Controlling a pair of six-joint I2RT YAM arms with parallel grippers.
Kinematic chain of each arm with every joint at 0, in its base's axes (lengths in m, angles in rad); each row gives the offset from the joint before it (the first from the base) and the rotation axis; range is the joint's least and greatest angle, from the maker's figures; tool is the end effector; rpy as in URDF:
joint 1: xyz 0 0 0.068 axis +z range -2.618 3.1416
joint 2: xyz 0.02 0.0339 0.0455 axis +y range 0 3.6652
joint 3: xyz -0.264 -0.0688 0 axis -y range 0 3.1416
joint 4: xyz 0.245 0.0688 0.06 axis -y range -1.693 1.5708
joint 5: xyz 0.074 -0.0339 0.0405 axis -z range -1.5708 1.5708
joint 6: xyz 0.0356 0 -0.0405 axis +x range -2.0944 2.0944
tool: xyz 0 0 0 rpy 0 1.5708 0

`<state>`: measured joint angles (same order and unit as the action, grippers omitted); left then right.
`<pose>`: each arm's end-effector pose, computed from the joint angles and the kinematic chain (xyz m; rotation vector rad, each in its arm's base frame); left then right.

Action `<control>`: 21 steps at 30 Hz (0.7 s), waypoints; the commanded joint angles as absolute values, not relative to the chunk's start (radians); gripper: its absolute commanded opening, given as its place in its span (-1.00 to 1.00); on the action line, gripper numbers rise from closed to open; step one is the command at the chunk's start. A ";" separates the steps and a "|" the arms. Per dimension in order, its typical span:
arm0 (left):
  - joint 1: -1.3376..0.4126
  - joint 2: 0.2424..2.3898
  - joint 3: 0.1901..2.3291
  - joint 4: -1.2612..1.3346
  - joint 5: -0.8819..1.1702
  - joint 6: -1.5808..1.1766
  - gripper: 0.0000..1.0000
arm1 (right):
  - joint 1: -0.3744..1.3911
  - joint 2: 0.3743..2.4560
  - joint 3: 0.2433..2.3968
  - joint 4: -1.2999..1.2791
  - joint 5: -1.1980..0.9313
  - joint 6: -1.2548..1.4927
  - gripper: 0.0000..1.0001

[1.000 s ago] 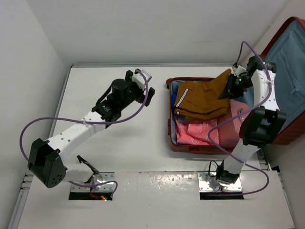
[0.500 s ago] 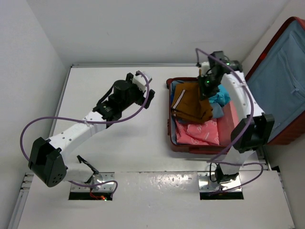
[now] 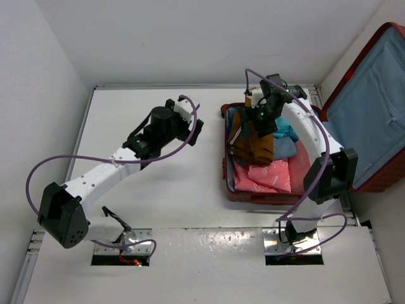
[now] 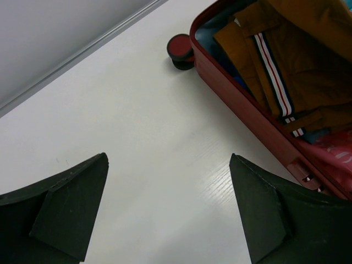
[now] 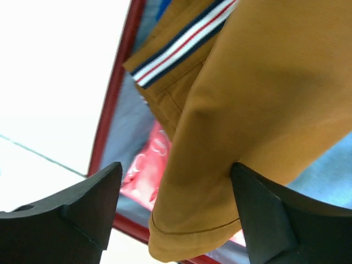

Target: Pack the luggage

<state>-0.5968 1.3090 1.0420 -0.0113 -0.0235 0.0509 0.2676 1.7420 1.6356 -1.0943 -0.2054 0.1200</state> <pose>0.2562 -0.1731 0.3316 0.5775 1.7725 -0.3580 0.3398 0.1007 0.3058 -0.2597 2.7816 0.3832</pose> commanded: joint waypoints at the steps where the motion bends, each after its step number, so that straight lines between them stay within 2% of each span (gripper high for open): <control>1: -0.581 1.282 1.066 -0.003 -0.034 0.035 0.94 | 0.229 1.739 1.667 -1.097 -0.451 0.159 0.42; 2: -0.581 1.282 1.075 -0.003 -0.025 0.035 0.94 | 0.210 1.752 1.664 -1.098 -0.489 0.164 0.11; 6: -0.572 1.282 1.085 -0.003 0.005 0.035 0.94 | 0.112 1.830 1.617 -1.086 -0.662 0.193 -0.32; 8: -0.563 1.272 1.094 0.006 0.029 0.026 0.94 | 0.091 1.853 1.566 -1.048 -0.678 0.221 -0.55; 11: -0.549 1.272 1.094 0.029 0.051 0.014 0.94 | 0.080 1.870 1.494 -0.977 -0.652 0.279 -0.67; 13: -0.549 1.272 1.103 0.052 0.051 -0.006 0.94 | 0.077 1.884 1.457 -0.956 -0.495 0.291 -0.74; 15: -0.549 1.292 1.114 0.075 0.051 -0.017 0.94 | 0.078 1.904 1.440 -0.971 -0.433 0.290 -0.80; 18: -0.549 1.357 1.161 0.146 0.090 -0.047 0.94 | 0.075 1.901 1.404 -0.982 -0.318 0.262 -0.83; 21: -0.561 1.485 1.267 0.201 0.120 -0.116 0.94 | 0.075 1.845 1.333 -0.980 -0.290 0.230 -0.83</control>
<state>-0.5564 1.4002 1.1751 0.0776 0.0689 -0.0387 0.0822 1.8622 1.4055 -0.9394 -0.5060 0.2775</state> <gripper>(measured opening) 0.970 0.097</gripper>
